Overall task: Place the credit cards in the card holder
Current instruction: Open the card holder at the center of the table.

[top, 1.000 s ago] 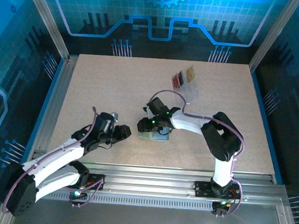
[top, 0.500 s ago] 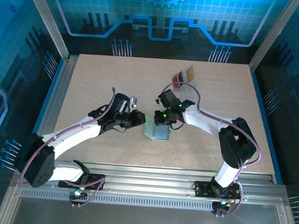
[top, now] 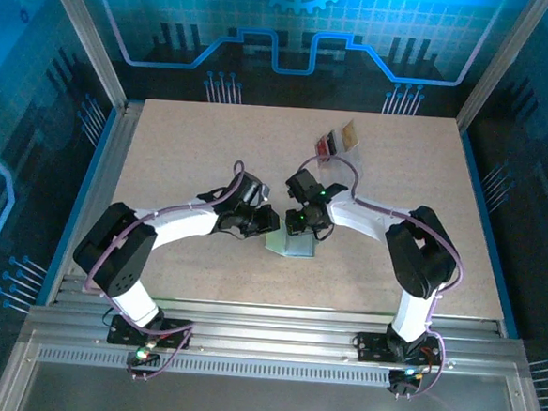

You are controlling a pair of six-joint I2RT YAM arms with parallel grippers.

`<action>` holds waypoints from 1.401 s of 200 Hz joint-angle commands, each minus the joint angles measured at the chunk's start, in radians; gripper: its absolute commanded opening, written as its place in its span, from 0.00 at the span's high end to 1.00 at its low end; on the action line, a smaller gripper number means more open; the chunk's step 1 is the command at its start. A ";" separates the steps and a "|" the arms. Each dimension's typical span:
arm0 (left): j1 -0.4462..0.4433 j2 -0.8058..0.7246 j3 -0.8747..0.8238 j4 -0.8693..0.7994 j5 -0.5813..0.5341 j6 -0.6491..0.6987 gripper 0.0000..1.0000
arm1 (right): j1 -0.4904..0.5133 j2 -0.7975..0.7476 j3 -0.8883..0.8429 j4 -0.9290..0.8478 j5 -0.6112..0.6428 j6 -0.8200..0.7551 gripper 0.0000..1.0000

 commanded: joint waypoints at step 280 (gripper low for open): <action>-0.014 0.157 -0.250 0.265 0.033 0.006 0.86 | 0.118 0.073 0.159 -0.139 0.112 -0.029 0.99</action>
